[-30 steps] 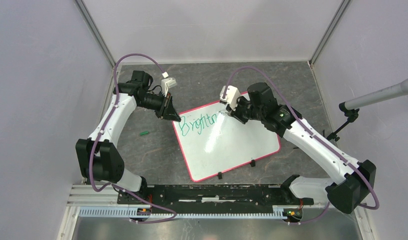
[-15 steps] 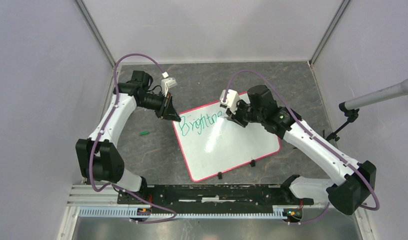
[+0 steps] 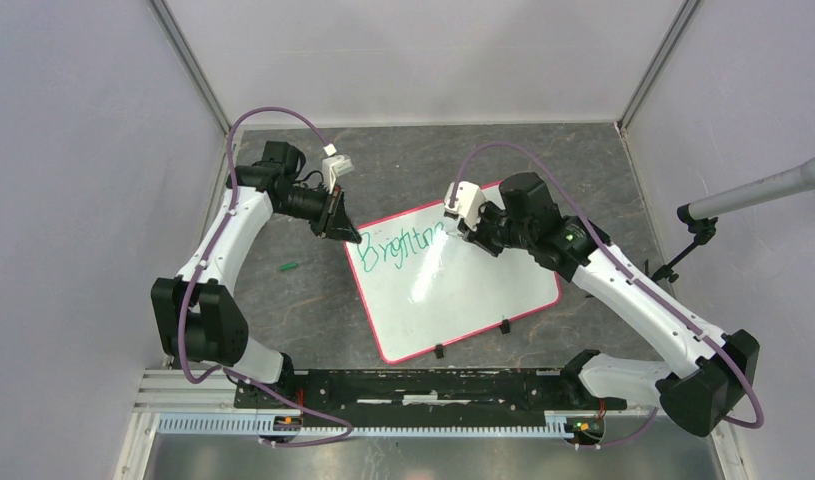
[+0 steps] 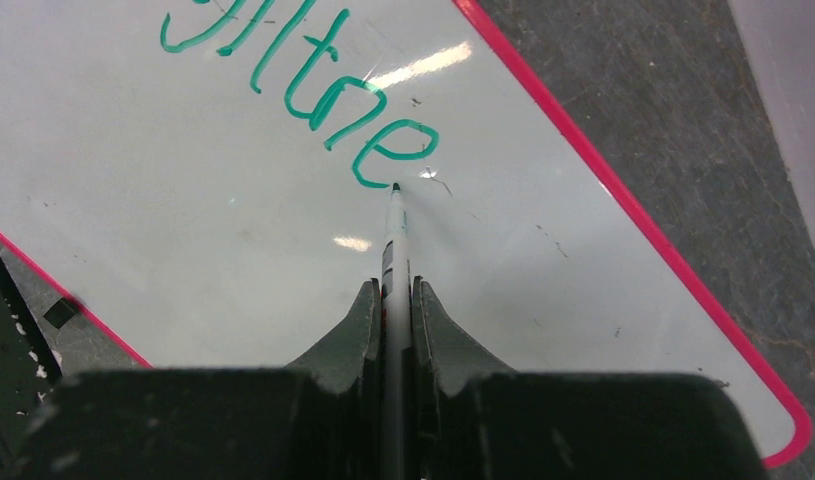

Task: Write a sentence on the whiteboard

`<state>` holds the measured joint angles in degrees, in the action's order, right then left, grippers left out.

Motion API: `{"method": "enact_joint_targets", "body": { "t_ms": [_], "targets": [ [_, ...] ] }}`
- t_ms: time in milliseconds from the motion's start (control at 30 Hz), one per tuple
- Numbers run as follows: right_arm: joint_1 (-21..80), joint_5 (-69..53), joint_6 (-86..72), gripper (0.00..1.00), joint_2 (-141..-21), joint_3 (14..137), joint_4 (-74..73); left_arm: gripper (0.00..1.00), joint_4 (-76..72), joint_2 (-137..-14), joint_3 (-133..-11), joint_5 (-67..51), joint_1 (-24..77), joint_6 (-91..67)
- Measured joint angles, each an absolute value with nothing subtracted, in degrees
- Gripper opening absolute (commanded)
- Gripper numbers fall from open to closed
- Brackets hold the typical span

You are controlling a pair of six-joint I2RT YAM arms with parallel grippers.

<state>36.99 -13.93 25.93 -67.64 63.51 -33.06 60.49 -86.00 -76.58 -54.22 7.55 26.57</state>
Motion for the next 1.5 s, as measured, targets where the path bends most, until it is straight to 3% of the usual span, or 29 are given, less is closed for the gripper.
{"method": "enact_joint_targets", "body": {
  "t_ms": [567, 1500],
  "targets": [
    [35.9, -8.9, 26.5, 0.0, -69.1, 66.6, -33.1, 0.02, 60.5, -86.0, -76.5, -54.2, 7.5, 26.5],
    [35.9, -12.8, 27.4, 0.0, -68.4, 64.6, -33.3, 0.02, 60.4, -86.0, -76.5, -54.2, 7.5, 26.5]
  ]
}}
